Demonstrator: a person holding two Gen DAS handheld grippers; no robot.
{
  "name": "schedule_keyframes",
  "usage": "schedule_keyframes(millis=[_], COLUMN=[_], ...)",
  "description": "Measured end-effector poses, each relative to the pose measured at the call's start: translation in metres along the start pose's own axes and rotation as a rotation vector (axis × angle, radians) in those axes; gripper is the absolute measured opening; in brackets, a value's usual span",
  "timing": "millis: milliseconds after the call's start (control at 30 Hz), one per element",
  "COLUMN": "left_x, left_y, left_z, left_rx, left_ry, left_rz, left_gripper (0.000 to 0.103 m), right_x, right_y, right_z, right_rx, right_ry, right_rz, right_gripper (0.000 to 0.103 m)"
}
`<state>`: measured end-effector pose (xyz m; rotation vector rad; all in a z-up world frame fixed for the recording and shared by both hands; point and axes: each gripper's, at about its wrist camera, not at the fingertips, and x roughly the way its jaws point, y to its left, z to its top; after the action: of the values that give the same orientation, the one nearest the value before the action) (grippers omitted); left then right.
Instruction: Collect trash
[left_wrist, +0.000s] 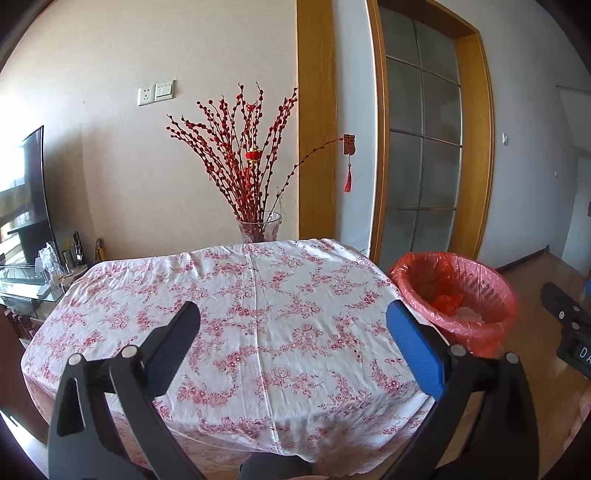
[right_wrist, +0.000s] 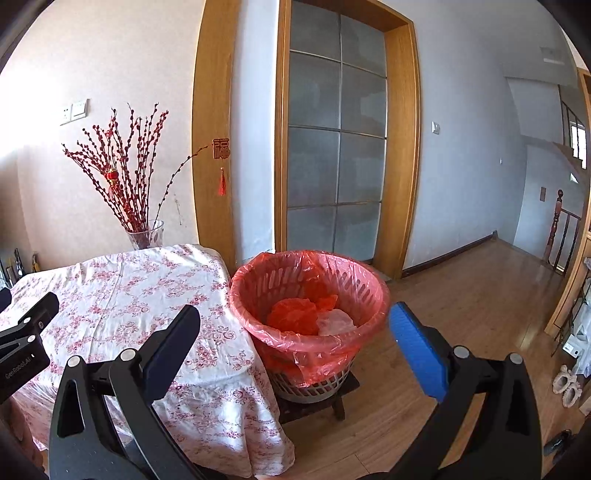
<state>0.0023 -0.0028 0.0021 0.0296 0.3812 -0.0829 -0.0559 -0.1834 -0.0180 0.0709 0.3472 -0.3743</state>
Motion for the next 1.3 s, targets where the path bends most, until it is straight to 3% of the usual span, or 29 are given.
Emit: schedule_keyframes(millis=[1300], left_x=[-0.018], left_y=[0.002], left_z=[-0.002], left_rx=[-0.013], left_ry=[-0.031], left_rz=[0.013], left_gripper=[0.099], right_x=[-0.011], right_y=[0.006], right_z=[-0.016], right_rx=[-0.008], right_ry=[0.014], right_rz=[0.0], right_gripper=[0.101])
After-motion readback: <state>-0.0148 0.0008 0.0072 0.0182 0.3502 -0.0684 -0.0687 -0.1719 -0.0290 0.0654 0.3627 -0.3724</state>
